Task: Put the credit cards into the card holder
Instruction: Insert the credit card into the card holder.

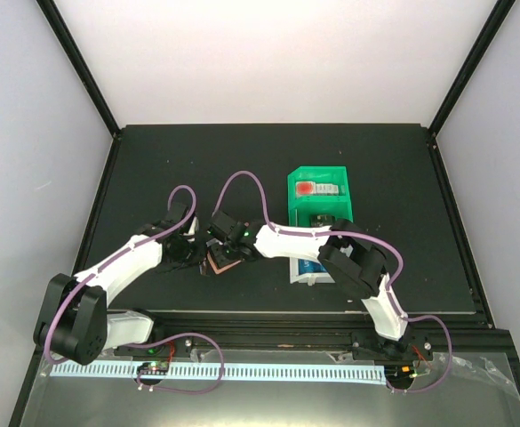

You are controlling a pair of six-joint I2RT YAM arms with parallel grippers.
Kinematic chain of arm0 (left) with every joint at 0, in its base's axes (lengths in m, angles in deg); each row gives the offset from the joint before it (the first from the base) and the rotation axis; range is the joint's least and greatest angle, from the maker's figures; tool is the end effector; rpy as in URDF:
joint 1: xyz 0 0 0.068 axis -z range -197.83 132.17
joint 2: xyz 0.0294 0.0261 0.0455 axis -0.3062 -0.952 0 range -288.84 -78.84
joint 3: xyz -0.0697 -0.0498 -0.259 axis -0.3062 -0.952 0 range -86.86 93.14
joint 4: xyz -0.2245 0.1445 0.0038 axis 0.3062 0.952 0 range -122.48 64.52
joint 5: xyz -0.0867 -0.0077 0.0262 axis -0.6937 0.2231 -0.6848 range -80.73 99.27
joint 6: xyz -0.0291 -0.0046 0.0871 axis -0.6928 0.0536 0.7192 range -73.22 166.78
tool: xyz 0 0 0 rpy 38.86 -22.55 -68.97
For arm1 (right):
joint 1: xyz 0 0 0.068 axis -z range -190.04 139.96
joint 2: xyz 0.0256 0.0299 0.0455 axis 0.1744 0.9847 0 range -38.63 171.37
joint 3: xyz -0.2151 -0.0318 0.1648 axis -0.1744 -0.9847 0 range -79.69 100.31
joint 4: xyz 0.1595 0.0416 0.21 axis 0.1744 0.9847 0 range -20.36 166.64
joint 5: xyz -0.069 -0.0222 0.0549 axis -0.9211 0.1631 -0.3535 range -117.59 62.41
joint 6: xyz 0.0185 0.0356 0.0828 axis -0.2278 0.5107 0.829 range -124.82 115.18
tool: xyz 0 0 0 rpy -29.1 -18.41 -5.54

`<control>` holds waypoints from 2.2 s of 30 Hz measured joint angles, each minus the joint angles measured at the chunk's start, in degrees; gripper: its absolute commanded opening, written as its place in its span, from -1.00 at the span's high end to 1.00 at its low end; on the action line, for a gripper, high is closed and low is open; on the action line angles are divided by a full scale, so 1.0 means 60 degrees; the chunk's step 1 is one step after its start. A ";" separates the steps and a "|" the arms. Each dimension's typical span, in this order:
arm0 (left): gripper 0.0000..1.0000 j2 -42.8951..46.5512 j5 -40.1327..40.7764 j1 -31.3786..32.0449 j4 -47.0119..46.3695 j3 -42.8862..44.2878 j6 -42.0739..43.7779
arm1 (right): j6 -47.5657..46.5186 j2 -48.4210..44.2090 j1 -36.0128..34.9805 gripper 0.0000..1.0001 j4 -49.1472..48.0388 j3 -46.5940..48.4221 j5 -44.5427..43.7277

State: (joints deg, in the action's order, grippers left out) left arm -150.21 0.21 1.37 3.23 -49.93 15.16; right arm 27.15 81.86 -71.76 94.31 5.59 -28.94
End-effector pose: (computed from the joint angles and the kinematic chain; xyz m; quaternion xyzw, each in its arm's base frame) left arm 0.2123 -0.0877 0.1250 -0.0926 0.9777 -0.1440 0.1218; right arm 0.2254 0.4148 0.1099 -0.2449 0.9340 0.1818 0.1860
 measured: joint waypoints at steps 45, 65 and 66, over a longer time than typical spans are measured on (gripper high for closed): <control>0.97 0.0058 0.0499 0.0000 -0.0157 -0.0036 -0.0259 | 0.0051 0.0124 0.0488 -0.16 -0.0962 -0.0284 0.1596; 0.97 0.1133 0.0364 0.0000 -0.0233 0.0568 -0.0393 | 0.0554 -0.1290 0.1188 0.01 -0.0321 -0.1705 -0.1534; 0.97 0.1151 0.0215 0.0000 -0.0368 0.0565 -0.0470 | 0.0565 -0.1290 0.1195 0.05 -0.0299 -0.1807 -0.1497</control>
State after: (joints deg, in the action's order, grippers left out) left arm -143.31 1.50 1.37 1.02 -46.55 12.34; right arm 30.53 74.12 -64.59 92.52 -5.25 -37.92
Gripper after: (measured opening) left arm 0.015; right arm 0.522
